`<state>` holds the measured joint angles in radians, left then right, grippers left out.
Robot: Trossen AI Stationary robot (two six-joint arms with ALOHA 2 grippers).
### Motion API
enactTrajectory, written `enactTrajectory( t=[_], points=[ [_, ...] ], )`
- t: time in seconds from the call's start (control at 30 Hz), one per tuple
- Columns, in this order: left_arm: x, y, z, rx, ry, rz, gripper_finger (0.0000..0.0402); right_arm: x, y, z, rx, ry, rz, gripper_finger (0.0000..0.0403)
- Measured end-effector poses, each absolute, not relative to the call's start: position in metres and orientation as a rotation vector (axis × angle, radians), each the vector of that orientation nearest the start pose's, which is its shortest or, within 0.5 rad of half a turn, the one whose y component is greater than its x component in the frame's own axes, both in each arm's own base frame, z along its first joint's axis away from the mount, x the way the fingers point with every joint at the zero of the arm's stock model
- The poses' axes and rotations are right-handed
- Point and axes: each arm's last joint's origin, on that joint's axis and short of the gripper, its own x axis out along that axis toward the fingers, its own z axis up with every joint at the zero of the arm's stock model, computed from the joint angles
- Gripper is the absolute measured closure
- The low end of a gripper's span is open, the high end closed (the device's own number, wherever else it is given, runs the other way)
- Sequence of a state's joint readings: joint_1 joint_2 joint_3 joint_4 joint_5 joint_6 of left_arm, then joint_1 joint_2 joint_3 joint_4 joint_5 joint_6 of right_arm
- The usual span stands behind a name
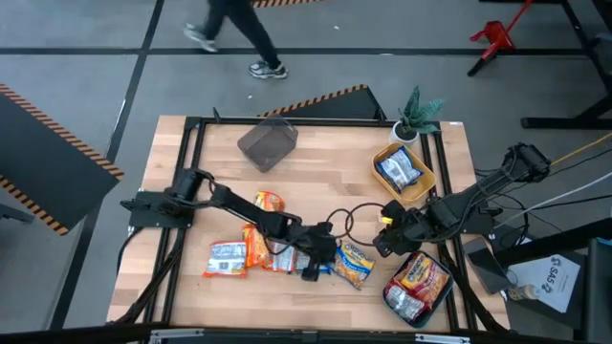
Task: Sort Maruchan noodles
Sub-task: Put the blue noodle pack into the yellow bin
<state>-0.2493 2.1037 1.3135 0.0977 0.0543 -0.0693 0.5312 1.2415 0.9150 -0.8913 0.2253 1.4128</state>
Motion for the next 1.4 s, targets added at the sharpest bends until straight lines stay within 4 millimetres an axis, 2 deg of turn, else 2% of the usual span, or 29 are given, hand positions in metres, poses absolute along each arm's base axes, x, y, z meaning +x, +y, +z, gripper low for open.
enactTrajectory(
  t=[0.1, 0.33, 0.7, 0.83, 1.1, 1.4],
  points=[
    [0.429, -0.106, 0.127, 0.008, 0.777, -0.206, 0.0401, 0.192, 0.105, 0.242, 0.790, 1.048, -0.552, 0.0219],
    [0.428, -0.083, 0.124, -0.014, 0.863, -0.116, 0.0401, 0.193, 0.104, 0.242, 0.771, 1.014, -0.571, 0.0219],
    [0.424, -0.030, 0.117, -0.136, 0.993, 0.017, 0.0401, 0.196, 0.103, 0.243, 0.756, 0.928, -0.606, 0.0219],
    [0.424, -0.024, 0.112, -0.150, 1.009, 0.017, 0.0401, 0.203, 0.107, 0.238, 0.805, 0.914, -0.617, 0.0219],
    [0.424, -0.023, 0.105, -0.183, 1.033, 0.021, 0.0401, 0.221, 0.120, 0.211, 0.830, 0.995, -0.637, 0.0219],
    [0.424, -0.012, 0.104, -0.251, 1.044, 0.023, 0.0401, 0.229, 0.124, 0.205, 0.895, 0.973, -0.645, 0.0219]
  ],
)
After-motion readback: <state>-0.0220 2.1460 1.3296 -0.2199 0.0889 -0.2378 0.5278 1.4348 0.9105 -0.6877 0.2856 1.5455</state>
